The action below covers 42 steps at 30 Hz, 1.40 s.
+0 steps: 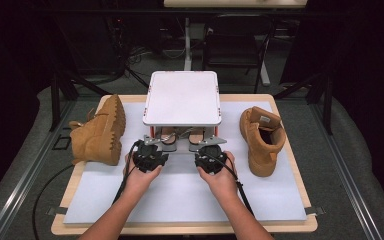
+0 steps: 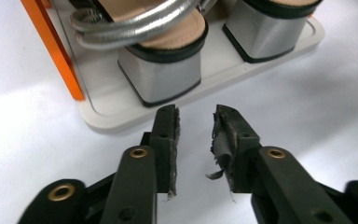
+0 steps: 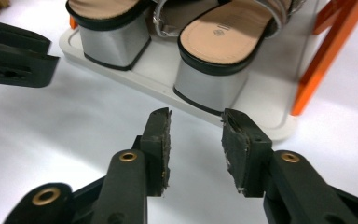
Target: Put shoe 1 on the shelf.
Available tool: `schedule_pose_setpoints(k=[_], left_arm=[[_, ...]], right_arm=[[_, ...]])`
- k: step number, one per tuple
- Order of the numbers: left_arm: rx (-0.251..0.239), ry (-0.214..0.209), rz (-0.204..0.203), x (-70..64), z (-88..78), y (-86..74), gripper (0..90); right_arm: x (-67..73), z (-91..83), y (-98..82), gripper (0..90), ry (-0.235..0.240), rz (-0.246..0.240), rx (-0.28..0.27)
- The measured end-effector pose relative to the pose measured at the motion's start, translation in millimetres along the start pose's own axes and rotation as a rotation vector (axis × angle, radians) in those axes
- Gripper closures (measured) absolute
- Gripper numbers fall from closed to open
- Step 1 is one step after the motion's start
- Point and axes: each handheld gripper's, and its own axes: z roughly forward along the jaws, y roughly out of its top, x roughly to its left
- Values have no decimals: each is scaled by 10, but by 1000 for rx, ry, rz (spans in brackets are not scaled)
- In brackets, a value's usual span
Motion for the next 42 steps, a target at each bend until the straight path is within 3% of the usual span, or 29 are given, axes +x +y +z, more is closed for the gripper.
schedule_pose_setpoints(k=[5, 14, 17, 24, 32, 37, 42], left_arm=[[11, -18, -2, 43, -83, -71, 634], [29, -22, -2, 150, -205, -241, 634], [26, -41, -20, 193, -269, -289, 628], [32, -37, 12, 280, -419, -402, 598], [15, -72, -35, 433, -572, -560, 585], [19, -50, 1, 497, -603, -670, 552], [43, -64, -1, 552, -610, -778, 547]], right_arm=[[-38, -113, -69, 580, -1, -5, 17], [-115, -272, -253, 611, 9, -18, 45], [-147, -339, -355, 601, 17, -12, 41], [-198, -449, -495, 577, 10, -20, 38], [-278, -590, -644, 545, 9, 29, 20], [-302, -618, -704, 547, 11, 31, 0], [-305, -585, -756, 550, 7, 19, -5]])
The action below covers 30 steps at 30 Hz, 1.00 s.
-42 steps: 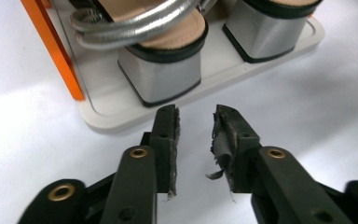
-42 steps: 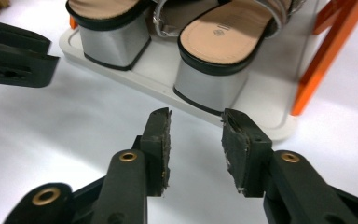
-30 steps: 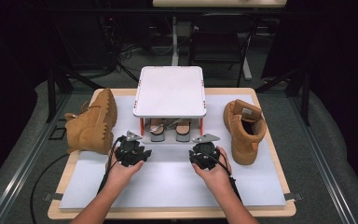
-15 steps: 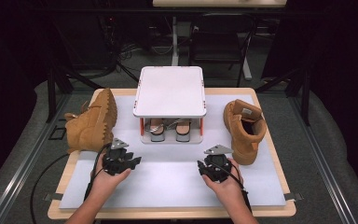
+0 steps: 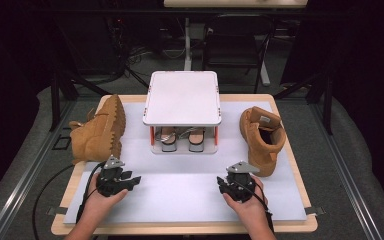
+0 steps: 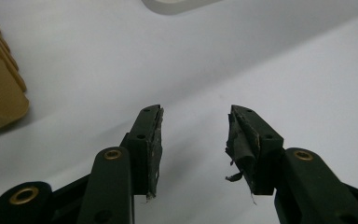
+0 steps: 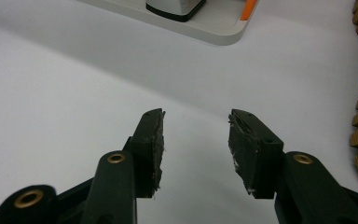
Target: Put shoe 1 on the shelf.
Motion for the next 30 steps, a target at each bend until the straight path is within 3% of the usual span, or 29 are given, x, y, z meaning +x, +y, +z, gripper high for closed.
schedule_pose_setpoints(k=[3, 10, 19, 23, 30], left_arm=[[-4, 19, 17, 27, -4, -34, 542], [-28, 34, -7, 94, -37, -55, 539], [-63, 34, -23, 123, -85, -42, 501], [-70, 36, -44, 145, -99, -48, 498], [-81, 23, -66, 219, -167, -42, 504]], right_arm=[[8, 13, -28, 549, -5, -16, -6], [-16, 53, -105, 544, 1, -15, -13], [-24, 135, -172, 501, 23, -15, 19], [1, 161, -175, 470, 10, -14, 22], [-21, 186, -174, 467, 17, 26, 34]])
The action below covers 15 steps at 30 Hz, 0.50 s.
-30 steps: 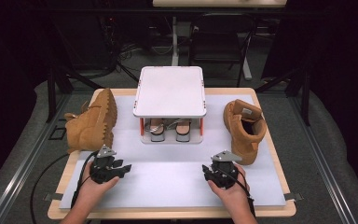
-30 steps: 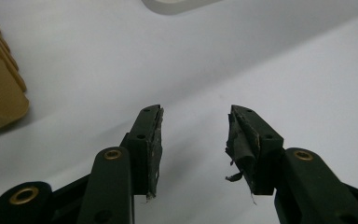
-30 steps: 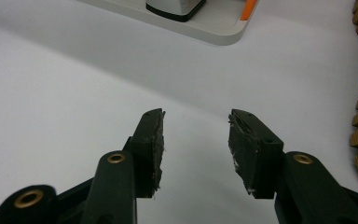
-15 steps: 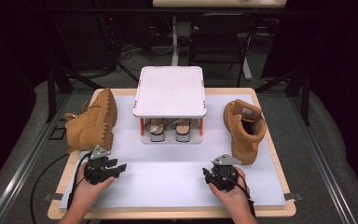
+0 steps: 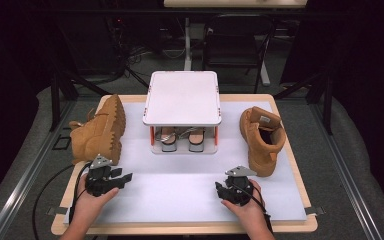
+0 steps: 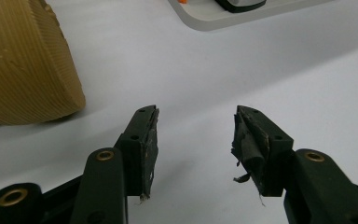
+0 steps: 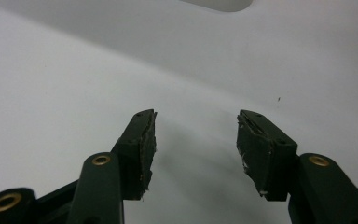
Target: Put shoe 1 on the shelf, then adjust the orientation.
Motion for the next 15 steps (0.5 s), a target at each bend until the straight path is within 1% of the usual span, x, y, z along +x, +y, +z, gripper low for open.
schedule_pose_setpoints(k=[2, 3, 4, 5, 8, 9, 11, 15], left_arm=[[-3, 0, 0, 27, -26, 7, 518], [-3, 2, -2, 44, -41, 11, 523], [-6, 3, -11, 61, -56, 14, 528], [-8, 1, -19, 81, -72, 17, 530], [-13, 5, -44, 135, -116, 23, 533], [-17, 9, -46, 152, -128, 23, 533], [-21, 18, -53, 181, -150, 23, 532], [-27, 7, -71, 227, -209, 44, 534]], right_arm=[[0, -3, 3, 467, 2, 4, 4], [-1, -3, 3, 468, 2, -1, 2], [0, -6, 3, 468, -1, -10, 6], [6, -9, 3, 465, 3, -8, 7], [12, -13, 4, 468, 10, -19, -7], [11, -22, 8, 472, 9, -23, -2], [14, -29, 9, 478, 14, -21, -10], [11, -53, 18, 480, 10, -35, -21]])
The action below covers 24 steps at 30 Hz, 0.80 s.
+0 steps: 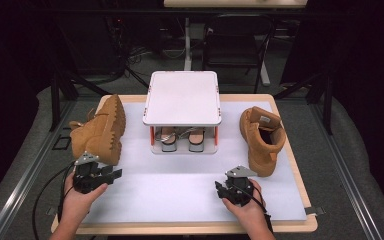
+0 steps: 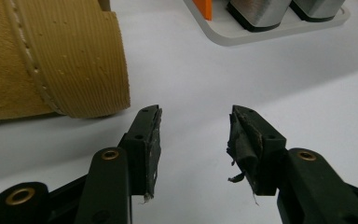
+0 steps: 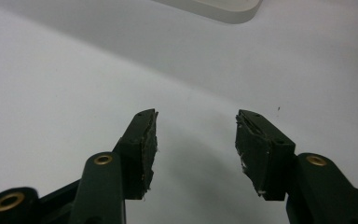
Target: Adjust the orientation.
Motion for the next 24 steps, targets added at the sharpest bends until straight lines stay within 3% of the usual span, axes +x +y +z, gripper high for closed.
schedule_pose_setpoints(k=[9, 17, 22, 24], left_arm=[[4, 11, -19, 54, -143, 63, 549], [-11, 40, -55, 189, -308, 97, 549], [-27, 60, -72, 262, -413, 135, 545], [-29, 68, -72, 294, -442, 165, 532]], right_arm=[[14, 15, 8, 486, -8, -6, -12], [20, 58, 11, 486, 4, 7, -6], [33, 51, -2, 485, 2, -14, 8], [26, 42, -14, 483, 10, 3, 0]])
